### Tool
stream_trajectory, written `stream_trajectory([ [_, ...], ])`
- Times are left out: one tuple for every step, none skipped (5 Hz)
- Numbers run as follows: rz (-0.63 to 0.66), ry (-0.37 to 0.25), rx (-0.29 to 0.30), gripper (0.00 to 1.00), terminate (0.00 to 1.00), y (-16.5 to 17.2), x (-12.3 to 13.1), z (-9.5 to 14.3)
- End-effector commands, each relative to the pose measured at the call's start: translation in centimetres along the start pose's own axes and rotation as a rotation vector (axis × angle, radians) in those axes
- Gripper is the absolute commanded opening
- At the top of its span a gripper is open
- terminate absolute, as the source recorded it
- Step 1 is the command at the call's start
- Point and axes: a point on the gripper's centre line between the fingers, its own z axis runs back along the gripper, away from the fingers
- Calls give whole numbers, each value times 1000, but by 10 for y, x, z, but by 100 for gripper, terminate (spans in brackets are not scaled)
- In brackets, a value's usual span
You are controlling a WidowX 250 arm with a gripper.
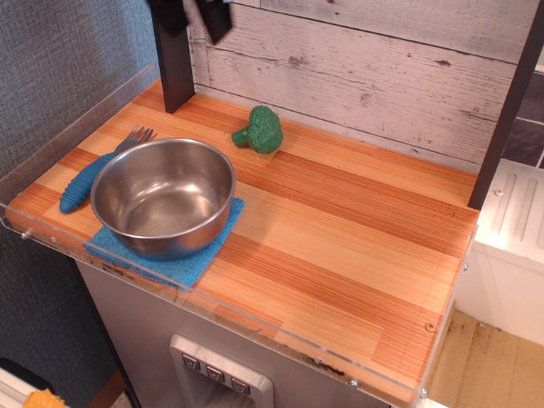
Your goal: Move the blue fork to the right of the broccoli
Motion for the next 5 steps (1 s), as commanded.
stream_trajectory([
  [29,61,163,100,0,36,-30,14],
  [46,105,196,100,0,35,-47,4],
  [69,146,205,100,0,37,-61,-8],
  [112,191,215,100,0,51,-73,-24],
  [139,205,207,100,0,64,-79,-28],
])
